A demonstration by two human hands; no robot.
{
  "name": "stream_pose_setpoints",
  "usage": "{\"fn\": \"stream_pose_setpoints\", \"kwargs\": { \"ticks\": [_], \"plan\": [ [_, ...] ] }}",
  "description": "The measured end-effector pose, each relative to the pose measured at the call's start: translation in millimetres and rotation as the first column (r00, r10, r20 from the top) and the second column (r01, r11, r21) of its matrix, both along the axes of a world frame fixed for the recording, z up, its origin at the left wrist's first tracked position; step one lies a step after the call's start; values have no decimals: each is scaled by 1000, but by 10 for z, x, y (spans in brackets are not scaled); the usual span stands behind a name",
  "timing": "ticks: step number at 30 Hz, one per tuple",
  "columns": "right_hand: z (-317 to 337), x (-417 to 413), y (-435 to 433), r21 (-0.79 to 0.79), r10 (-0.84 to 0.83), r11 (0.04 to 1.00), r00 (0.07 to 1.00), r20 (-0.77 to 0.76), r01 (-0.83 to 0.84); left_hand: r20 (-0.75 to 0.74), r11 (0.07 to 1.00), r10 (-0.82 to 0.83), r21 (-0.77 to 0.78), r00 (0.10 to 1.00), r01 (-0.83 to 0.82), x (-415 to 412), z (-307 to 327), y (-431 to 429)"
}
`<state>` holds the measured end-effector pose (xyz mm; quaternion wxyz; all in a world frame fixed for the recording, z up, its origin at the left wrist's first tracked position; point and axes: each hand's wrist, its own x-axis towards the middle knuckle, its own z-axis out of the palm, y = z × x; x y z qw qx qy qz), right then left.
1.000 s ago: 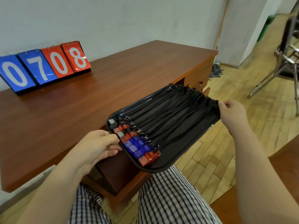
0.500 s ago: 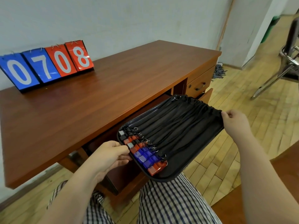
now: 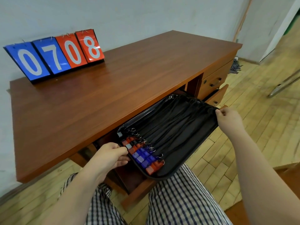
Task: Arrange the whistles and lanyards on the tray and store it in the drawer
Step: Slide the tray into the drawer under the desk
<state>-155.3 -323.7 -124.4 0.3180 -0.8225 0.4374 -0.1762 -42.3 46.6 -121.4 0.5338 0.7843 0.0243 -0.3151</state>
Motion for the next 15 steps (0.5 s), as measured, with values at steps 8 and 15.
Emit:
{"fn": "stream_pose_setpoints", "kwargs": {
  "ticks": [8,15],
  "plan": [
    [-185,351,59,-7,30,1000,998,-49,-30,42,995,100,-24,994,-99,185,-58,106],
    [-273,571,75,-136,23,989,969,-244,-58,52,993,118,4,992,-119,298,-117,162]
  ]
}}
